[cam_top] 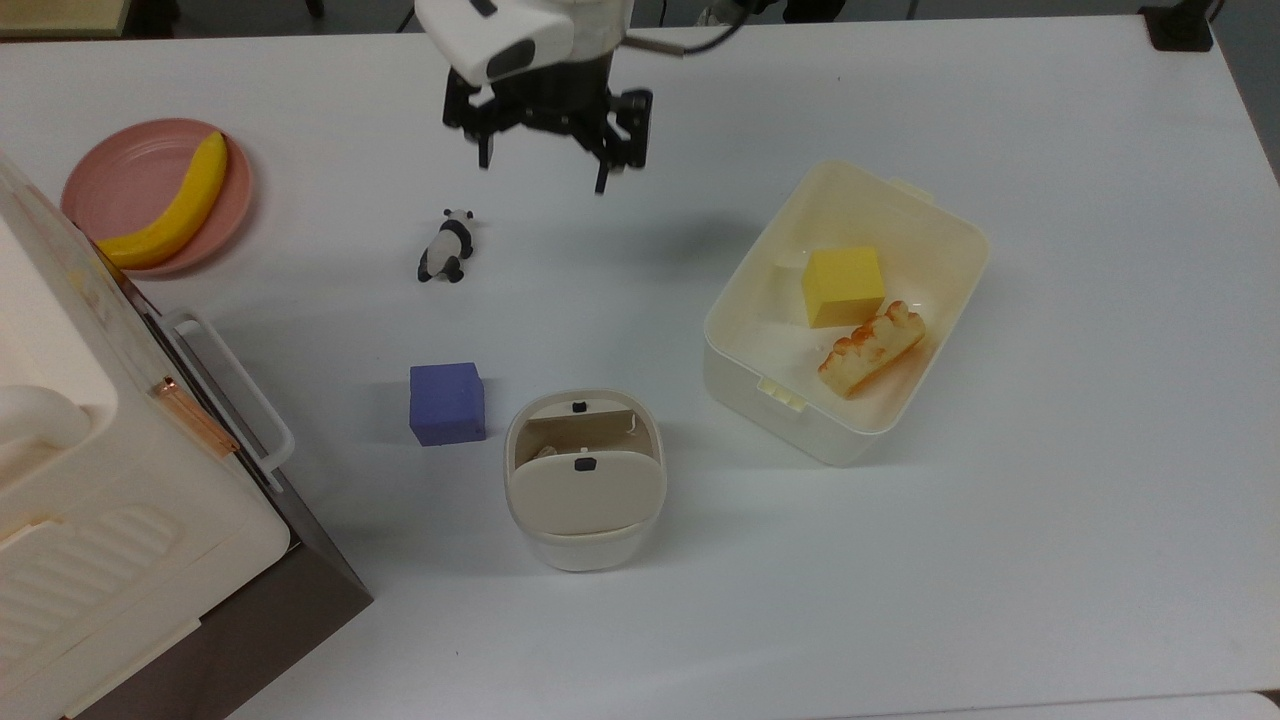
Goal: Grab it up and put it in the trash
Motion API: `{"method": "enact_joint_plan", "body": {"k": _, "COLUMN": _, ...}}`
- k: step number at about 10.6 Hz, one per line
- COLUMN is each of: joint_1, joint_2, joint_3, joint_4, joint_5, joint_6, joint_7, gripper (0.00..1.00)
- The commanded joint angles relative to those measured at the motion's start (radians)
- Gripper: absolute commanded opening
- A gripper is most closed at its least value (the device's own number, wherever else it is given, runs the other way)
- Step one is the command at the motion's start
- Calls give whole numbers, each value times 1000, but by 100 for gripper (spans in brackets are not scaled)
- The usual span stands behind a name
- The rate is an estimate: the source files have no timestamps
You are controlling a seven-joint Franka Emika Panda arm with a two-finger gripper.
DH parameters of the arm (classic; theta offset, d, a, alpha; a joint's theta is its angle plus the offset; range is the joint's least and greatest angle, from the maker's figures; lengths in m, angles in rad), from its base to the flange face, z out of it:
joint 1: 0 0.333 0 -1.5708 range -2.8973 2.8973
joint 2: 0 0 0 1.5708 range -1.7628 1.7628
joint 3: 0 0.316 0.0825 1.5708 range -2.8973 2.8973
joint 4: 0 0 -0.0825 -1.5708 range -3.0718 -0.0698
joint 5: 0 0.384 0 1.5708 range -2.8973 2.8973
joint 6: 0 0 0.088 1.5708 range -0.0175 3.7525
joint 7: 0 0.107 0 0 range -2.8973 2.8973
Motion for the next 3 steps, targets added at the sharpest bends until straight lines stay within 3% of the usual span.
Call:
{"method": "enact_joint_plan", "body": {"k": 1, "joint_1": 14, "joint_2": -101, "joint_3": -6, "joint_4": -99, "joint_5": 30, "joint_6": -38, "joint_7": -36, "gripper": 100}}
{"method": "enact_joint_plan", "body": {"k": 3, "joint_1": 13, "joint_2": -101, "joint_3": -6, "joint_4": -100, "joint_5": 31, "joint_6": -34, "joint_7": -40, "gripper": 100}}
